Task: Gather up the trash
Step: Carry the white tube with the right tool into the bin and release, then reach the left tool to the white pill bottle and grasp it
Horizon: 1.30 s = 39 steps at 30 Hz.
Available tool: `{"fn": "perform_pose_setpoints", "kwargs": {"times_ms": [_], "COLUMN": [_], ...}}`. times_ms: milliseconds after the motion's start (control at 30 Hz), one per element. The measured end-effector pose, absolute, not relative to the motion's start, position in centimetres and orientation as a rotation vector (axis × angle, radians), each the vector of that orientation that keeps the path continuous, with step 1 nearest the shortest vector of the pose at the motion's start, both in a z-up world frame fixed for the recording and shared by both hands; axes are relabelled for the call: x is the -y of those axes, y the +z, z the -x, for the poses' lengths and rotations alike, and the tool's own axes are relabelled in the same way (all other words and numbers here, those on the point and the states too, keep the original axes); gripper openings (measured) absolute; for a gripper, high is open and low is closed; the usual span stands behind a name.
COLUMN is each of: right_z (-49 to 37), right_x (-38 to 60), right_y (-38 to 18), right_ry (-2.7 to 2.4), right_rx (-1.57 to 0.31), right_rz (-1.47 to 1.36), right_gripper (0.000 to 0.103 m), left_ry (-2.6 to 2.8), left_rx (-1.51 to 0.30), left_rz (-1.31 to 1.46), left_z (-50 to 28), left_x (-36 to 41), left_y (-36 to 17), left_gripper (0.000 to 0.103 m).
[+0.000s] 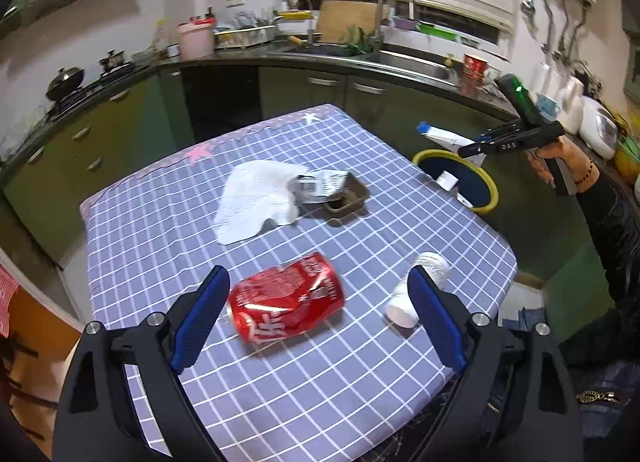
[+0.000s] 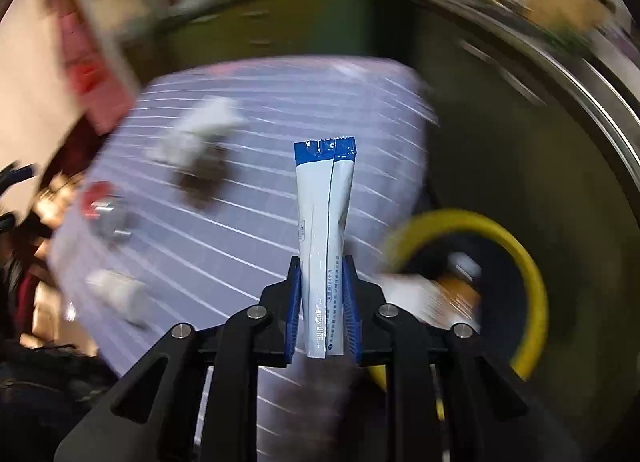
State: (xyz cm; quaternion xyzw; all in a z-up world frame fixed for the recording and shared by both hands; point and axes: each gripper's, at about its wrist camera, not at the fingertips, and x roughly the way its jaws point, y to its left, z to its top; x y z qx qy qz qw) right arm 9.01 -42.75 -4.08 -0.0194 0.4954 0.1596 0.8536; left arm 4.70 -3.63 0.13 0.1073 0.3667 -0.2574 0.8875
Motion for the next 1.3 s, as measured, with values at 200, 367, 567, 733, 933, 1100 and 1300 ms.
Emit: {"fn": "perform_pose_setpoints", "kwargs": {"times_ms": [200,367,567,733,933,1100,1300], "right_z": [-9.7,-11.3,-11.0,-7.7,-4.1,-2.5,-1.9], "right_x": [50.9,53.1,54.0,52.6,49.6,47.6,46.7], "right_y": [-9.7,-13.0,-13.3,-10.7,-8.9,-8.4,-8.0], "right_ry": [0.105,0.036,-0.016,0.024,0.092,0.142,0.176], "right_rx": [-1.159,-1.204,-1.179,-1.098,-1.047,-1.033,-1.029], "right_rz": [-0.048,-0.085,-0.118,-0.126,-0.138,-0.140,-0.131], "right_gripper": [0.022,0.027,0.045,0.053,0.053,0.053,0.054], "left_ry": [-0.601,-0.645,-0.710,-0.770,-0.852,-0.924,-0.955], "left_rx": [-0.769,-0.791,-0.823,-0.846,-0.886,-0.932,-1.000], "left_rz": [-0.286,-0.337,-0.391,-0.426,-0.464,-0.502,-0.573], "left_z": [-4.6,-4.6,-4.4,-4.5,-5.4,-6.4,-7.5], "left_x": [6.8,9.0,11.3,12.9,15.0,16.7,18.5], "left_y": [-0.1,-0.7,-2.0,-3.4,-5.4,-7.4,-10.5], "left_gripper": [0.086,0.086,0.086,0.087,0.088,0.088,0.088]}}
